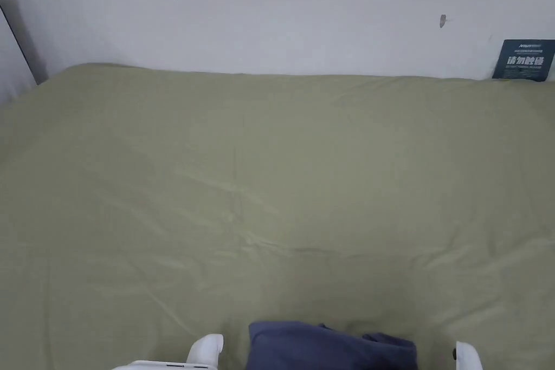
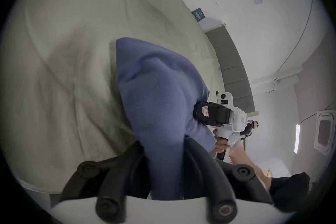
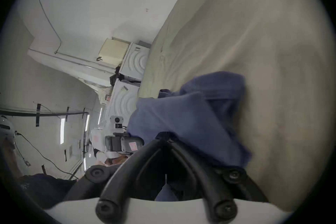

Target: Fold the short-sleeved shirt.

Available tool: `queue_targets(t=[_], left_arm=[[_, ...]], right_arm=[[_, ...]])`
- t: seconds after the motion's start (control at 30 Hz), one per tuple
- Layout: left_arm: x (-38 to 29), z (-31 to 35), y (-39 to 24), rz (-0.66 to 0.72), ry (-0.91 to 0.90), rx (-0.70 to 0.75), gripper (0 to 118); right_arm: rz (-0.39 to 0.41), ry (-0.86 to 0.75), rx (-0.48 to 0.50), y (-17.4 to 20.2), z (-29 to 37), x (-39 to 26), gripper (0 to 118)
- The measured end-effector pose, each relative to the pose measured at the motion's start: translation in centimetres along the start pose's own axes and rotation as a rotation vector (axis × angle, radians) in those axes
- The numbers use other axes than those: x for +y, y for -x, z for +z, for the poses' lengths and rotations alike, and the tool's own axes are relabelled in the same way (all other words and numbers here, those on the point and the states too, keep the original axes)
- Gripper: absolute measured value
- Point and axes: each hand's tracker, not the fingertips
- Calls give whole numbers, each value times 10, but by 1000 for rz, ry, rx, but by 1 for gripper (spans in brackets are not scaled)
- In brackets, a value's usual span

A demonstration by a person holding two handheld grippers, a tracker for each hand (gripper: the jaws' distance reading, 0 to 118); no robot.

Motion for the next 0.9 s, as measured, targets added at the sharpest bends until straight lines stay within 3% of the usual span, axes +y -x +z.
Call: queue_targets(t=[0.27, 0.43, 0.57, 0.7, 0.8, 0.9], left_arm=[[11, 37, -4, -60, -90, -1, 15], [31, 102, 39, -36, -153, 44, 15], [53, 182, 98, -10, -203, 127, 15], [79, 272, 157, -23, -200, 327, 15], [91, 323, 194, 62, -151, 495, 14], [92, 354, 234, 228, -184, 487, 13]], right_arm=[[28, -21, -12, 18, -10, -4, 1], [56, 4, 20, 38, -54, 1, 1], [70, 7, 75, 62, -89, 2, 1], [112, 43, 96, 85, -104, 3, 1], [138, 71, 97, 101, -105, -2, 1], [152, 83, 109, 107, -101, -10, 1]])
